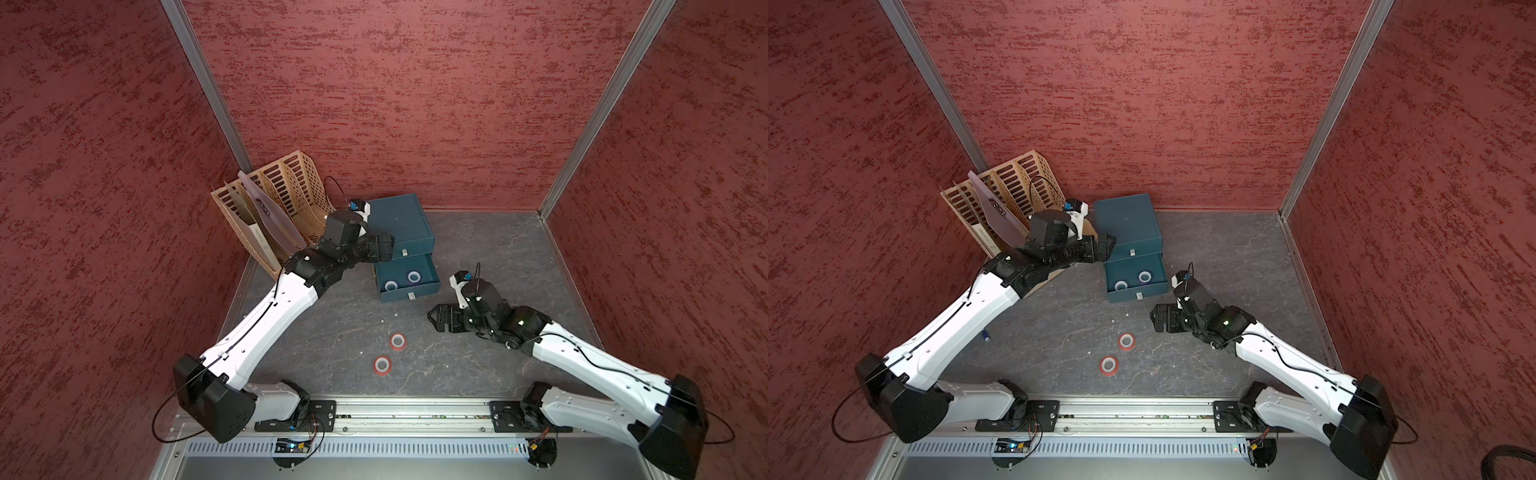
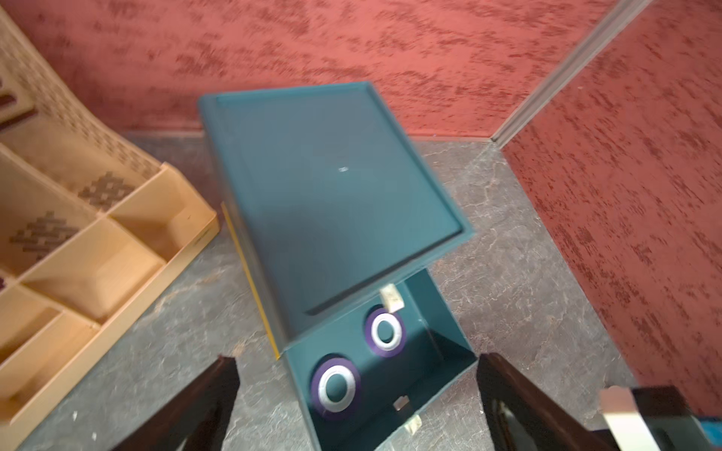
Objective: Place the transparent tape into the drawer according to color
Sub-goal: Place the tape in the drawer, then close the drawer in the storage box.
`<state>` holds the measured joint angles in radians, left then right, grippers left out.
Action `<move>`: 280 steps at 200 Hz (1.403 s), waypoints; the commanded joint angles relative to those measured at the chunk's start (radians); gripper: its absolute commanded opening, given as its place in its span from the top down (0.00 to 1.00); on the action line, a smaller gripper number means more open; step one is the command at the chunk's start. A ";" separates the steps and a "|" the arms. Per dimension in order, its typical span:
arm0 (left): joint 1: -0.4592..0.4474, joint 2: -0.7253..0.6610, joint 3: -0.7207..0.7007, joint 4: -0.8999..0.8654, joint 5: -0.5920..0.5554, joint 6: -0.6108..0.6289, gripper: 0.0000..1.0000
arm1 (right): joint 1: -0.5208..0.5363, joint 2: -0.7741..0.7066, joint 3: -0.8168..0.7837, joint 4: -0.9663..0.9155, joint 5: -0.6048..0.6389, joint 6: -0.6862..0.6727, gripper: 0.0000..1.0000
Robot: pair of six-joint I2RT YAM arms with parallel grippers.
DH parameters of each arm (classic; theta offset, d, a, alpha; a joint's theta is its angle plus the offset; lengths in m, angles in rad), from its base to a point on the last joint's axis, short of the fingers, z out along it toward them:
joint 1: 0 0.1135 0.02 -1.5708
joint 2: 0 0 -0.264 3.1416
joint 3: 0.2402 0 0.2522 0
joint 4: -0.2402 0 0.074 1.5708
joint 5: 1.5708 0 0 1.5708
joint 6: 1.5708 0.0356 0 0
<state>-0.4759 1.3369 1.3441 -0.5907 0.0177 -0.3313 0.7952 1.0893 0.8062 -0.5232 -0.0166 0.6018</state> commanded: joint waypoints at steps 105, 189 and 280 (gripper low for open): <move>0.192 0.248 0.130 -0.034 0.269 -0.084 0.03 | 0.088 0.105 0.054 0.145 0.145 -0.040 0.02; 0.181 0.300 0.132 -0.018 0.262 -0.088 0.45 | 0.109 0.141 0.033 0.225 0.151 -0.034 0.11; 0.181 0.296 0.126 -0.029 0.262 -0.078 0.52 | 0.130 0.239 0.015 0.355 0.205 -0.058 0.42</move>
<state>-0.2920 1.6196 1.4590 -0.6106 0.2867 -0.4294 0.9123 1.3022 0.8364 -0.2413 0.1345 0.5610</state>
